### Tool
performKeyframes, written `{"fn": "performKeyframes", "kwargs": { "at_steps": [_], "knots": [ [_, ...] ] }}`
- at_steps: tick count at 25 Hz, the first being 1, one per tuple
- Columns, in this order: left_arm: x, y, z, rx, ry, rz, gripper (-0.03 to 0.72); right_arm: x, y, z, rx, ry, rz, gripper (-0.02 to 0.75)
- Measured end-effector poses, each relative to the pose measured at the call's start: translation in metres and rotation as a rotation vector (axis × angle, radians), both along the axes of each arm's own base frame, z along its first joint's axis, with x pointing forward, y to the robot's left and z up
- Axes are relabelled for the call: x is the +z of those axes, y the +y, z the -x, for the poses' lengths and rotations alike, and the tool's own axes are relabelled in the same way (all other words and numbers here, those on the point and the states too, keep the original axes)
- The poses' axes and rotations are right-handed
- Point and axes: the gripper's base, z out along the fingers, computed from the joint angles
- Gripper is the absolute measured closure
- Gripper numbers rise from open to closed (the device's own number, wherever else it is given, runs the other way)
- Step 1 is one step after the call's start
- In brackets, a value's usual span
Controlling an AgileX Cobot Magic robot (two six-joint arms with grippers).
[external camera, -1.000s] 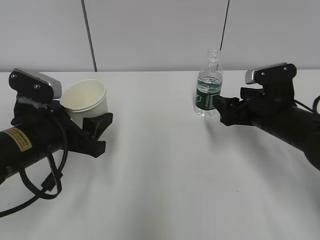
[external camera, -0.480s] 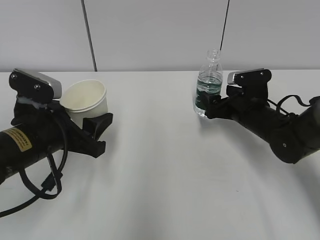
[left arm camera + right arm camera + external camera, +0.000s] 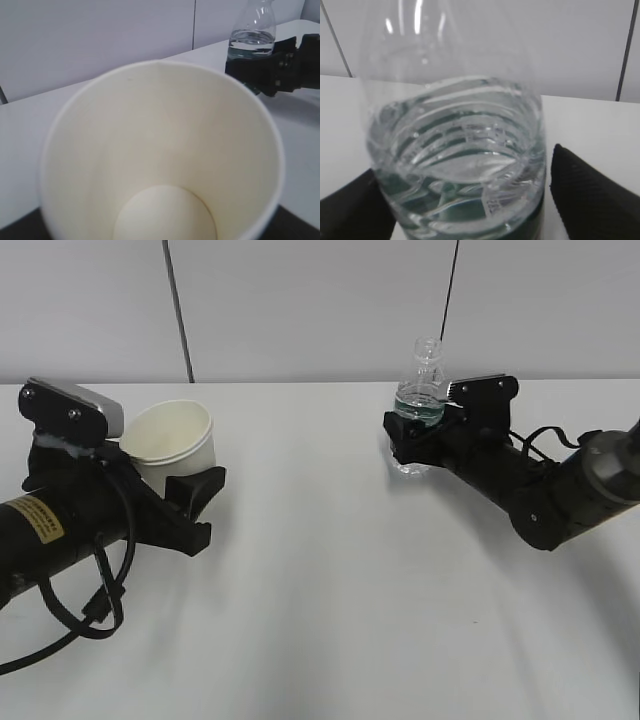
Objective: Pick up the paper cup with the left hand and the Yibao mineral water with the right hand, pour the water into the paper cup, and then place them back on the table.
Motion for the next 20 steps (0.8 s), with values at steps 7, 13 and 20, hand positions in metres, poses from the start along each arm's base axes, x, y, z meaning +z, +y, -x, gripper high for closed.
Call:
{"fn": "performKeyframes", "kwargs": {
  "at_steps": [7,13,20],
  "knots": [
    [0.0,0.0,0.0,0.0,0.0,0.0,0.248,-0.007,0.003,-0.011,0.012,-0.011,-0.005,0.074],
    [0.0,0.0,0.0,0.0,0.0,0.0,0.248,-0.014,0.004,-0.01,0.031,-0.018,-0.004,0.125],
    [0.0,0.0,0.0,0.0,0.0,0.0,0.248,-0.012,0.005,-0.01,0.032,-0.031,-0.009,0.153]
  ]
}}
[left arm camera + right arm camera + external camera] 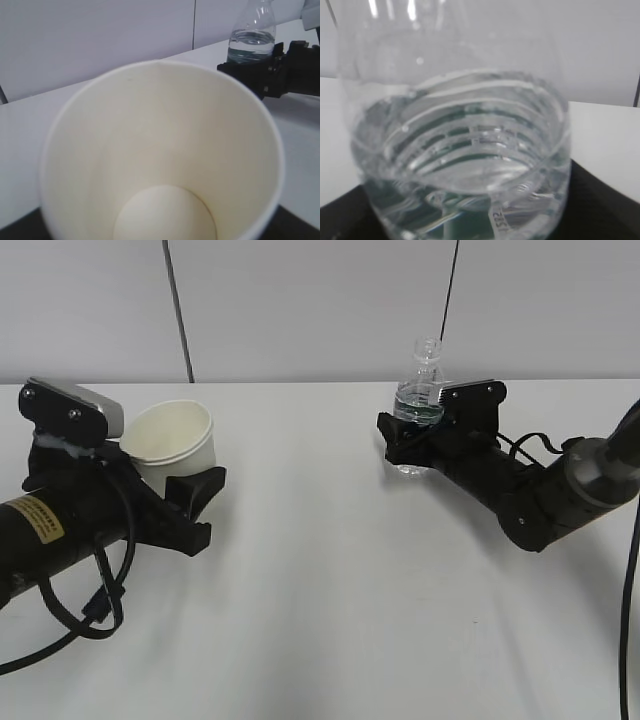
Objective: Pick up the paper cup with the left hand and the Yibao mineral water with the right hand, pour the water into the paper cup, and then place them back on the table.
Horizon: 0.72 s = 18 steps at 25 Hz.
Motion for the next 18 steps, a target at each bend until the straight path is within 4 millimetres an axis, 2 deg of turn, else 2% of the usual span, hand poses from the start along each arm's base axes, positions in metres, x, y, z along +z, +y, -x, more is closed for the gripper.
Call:
{"fn": "performKeyframes", "kwargs": {
  "at_steps": [8,15,18],
  "knots": [
    [0.0,0.0,0.0,0.0,0.0,0.0,0.248,0.0,0.0,0.0,0.001,-0.005,0.0,0.28],
    [-0.002,-0.001,0.001,-0.014,0.014,-0.018,0.248,0.002,0.004,0.001,0.052,-0.014,0.043,0.288],
    [-0.003,-0.002,0.003,-0.044,0.017,-0.029,0.248,0.014,0.012,0.003,0.121,-0.026,0.086,0.288]
  ]
}}
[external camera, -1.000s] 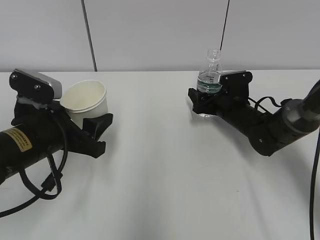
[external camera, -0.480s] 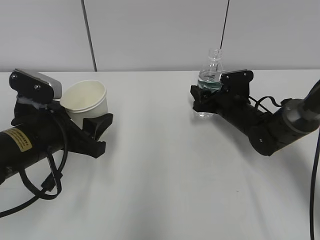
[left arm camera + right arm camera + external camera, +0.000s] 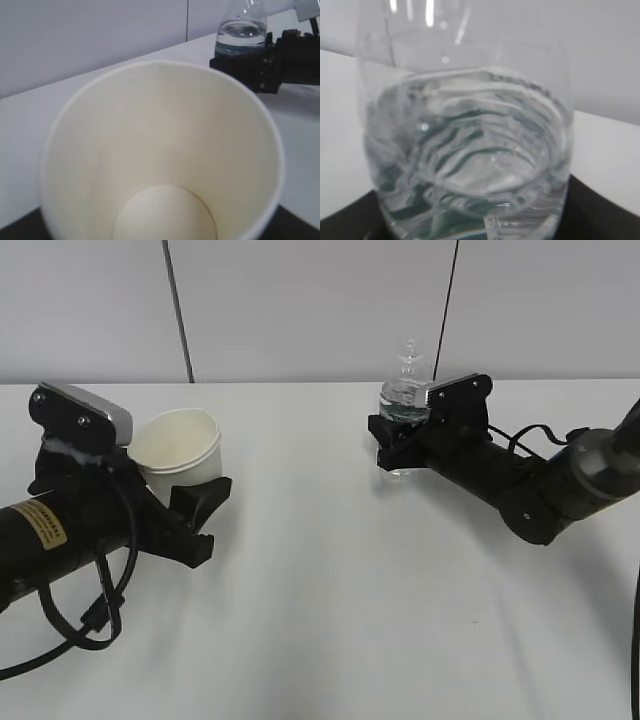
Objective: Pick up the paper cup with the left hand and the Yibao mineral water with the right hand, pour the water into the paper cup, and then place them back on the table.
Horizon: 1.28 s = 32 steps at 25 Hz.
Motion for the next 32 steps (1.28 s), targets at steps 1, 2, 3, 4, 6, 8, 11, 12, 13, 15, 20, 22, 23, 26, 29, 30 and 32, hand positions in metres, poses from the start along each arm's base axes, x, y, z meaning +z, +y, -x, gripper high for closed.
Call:
{"fn": "performKeyframes", "kwargs": {
  "at_steps": [1,2,3,4,6,8,11,12,13,15,20,22,23,26,29,30,32],
  "knots": [
    [0.0,-0.001,0.0,-0.007,0.005,0.003,0.248,0.008,0.003,0.0,0.016,-0.016,0.005,0.288],
    [-0.001,-0.001,0.001,-0.012,0.013,0.006,0.248,0.016,0.007,0.001,0.033,-0.033,0.01,0.288],
    [-0.001,-0.001,0.001,-0.017,0.023,0.008,0.248,0.023,0.011,0.002,0.05,-0.044,0.012,0.288],
    [-0.002,-0.002,0.002,-0.023,0.032,0.006,0.248,0.031,0.016,0.003,0.069,-0.062,0.01,0.288],
    [-0.003,-0.002,0.003,-0.034,0.041,-0.004,0.248,0.044,0.03,0.008,0.108,-0.081,0.013,0.288],
    [-0.004,-0.002,0.003,-0.039,0.048,-0.01,0.248,0.052,0.046,0.013,0.147,-0.089,0.022,0.288],
    [-0.004,-0.003,0.004,-0.042,0.049,-0.012,0.248,0.057,0.069,0.022,0.212,-0.095,0.033,0.288],
    [-0.004,-0.003,0.004,-0.044,0.049,-0.013,0.248,0.057,0.075,0.025,0.232,-0.098,0.035,0.288],
    [-0.004,-0.003,0.004,-0.046,0.049,-0.013,0.248,0.056,0.081,0.028,0.25,-0.097,0.038,0.288],
    [-0.004,-0.003,0.004,-0.053,0.054,-0.013,0.247,0.056,0.09,0.033,0.287,-0.098,0.052,0.288],
    [-0.007,-0.004,0.006,-0.063,0.082,-0.017,0.248,0.055,0.102,0.039,0.337,-0.103,0.067,0.288],
    [-0.007,-0.005,0.007,-0.077,0.086,-0.026,0.248,0.055,0.105,0.041,0.357,-0.106,0.076,0.288],
    [-0.007,-0.005,0.007,-0.085,0.085,-0.029,0.248,0.055,0.107,0.043,0.369,-0.11,0.085,0.288],
    [-0.007,-0.005,0.007,-0.092,0.081,-0.026,0.248,0.054,0.113,0.046,0.407,-0.136,0.127,0.288],
    [-0.006,-0.006,0.007,-0.099,0.075,-0.023,0.248,0.054,0.115,0.048,0.426,-0.172,0.176,0.288],
    [-0.006,-0.007,0.008,-0.106,0.076,-0.025,0.246,0.054,0.116,0.048,0.43,-0.187,0.195,0.288],
    [-0.007,-0.007,0.009,-0.121,0.079,-0.025,0.245,0.054,0.116,0.048,0.434,-0.211,0.226,0.288]
  ]
}}
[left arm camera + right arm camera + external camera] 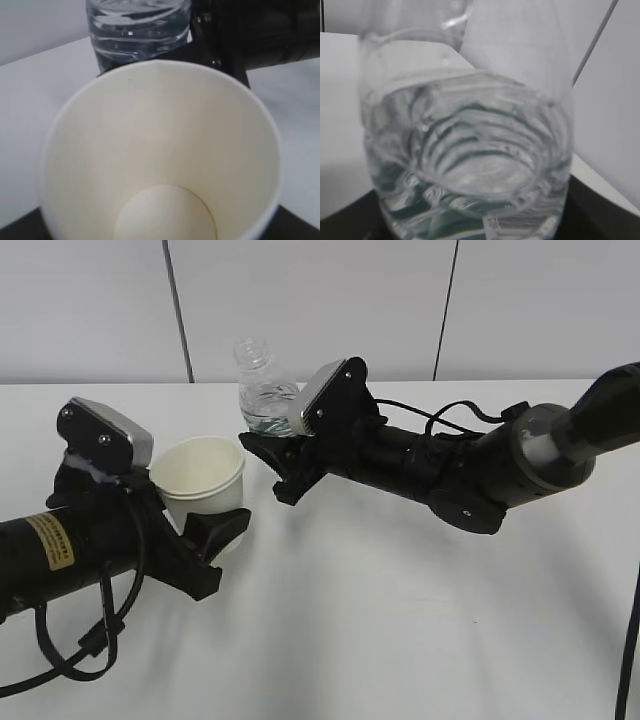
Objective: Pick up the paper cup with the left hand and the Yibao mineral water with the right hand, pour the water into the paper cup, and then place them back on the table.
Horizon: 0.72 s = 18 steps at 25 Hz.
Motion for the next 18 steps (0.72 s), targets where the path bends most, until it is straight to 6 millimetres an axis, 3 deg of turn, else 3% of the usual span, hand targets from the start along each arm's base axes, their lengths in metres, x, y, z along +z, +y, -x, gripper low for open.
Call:
{"fn": "performKeyframes", "kwargs": {
  "at_steps": [12,18],
  "knots": [
    [0.0,-0.002,0.001,-0.02,-0.006,0.007,0.245,0.001,0.0,0.0,0.037,-0.269,0.218,0.288],
    [-0.012,-0.003,0.002,-0.048,0.031,-0.027,0.245,0.004,0.001,0.001,0.054,-0.395,0.286,0.287]
  ]
}}
